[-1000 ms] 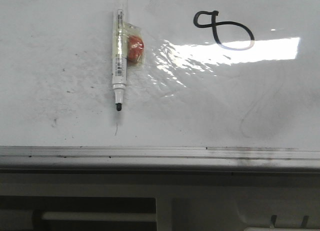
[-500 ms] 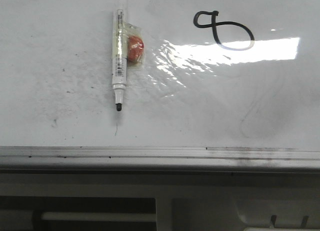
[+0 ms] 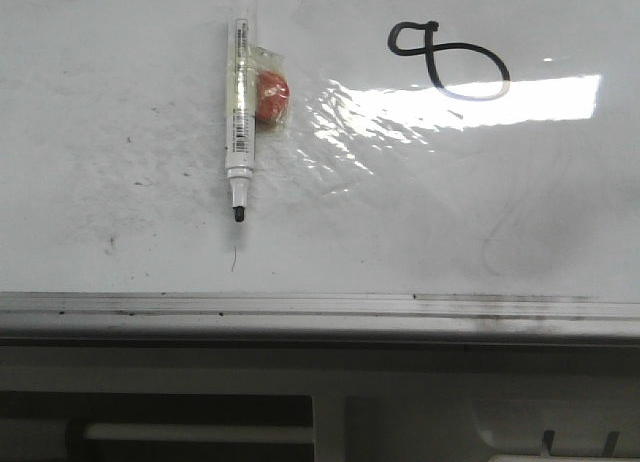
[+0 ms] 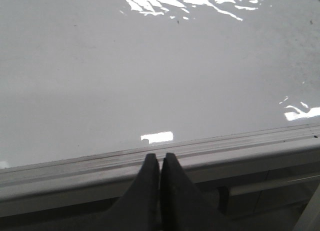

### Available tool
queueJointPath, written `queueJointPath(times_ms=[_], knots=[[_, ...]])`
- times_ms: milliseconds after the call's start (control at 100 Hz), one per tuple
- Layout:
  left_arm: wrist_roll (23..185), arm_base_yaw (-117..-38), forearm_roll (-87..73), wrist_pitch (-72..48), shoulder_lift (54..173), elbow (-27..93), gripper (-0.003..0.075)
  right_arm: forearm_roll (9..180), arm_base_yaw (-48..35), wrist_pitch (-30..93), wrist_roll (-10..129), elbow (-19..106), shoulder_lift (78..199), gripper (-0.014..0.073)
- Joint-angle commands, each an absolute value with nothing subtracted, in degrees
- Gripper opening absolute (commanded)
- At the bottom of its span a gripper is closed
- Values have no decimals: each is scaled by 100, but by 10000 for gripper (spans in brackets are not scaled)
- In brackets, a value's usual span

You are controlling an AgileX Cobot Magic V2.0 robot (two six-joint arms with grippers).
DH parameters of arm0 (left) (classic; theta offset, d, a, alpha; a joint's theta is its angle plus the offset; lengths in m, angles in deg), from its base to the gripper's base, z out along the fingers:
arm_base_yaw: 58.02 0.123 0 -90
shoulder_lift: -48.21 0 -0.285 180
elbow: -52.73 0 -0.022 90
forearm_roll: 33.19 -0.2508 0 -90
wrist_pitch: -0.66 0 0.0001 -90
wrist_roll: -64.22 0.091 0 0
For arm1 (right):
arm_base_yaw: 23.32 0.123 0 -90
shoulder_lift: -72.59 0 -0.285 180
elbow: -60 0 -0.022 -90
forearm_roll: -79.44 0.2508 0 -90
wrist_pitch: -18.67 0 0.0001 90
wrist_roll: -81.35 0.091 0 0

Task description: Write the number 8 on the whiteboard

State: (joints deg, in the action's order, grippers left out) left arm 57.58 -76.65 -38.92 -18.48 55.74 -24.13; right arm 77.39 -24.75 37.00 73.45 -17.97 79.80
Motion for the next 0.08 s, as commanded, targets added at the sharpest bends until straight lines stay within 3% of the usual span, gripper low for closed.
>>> queueJointPath(times_ms=[0,70], knots=[[5688,-7662,-3855,-1561,5427,-2638,-20,7725,-2522,3584,7345,-1861,7863,-43],[5688,-7662,-3855,-1561,5427,-2638,-20,7725,-2522,3584,7345,-1861,7863,-43]])
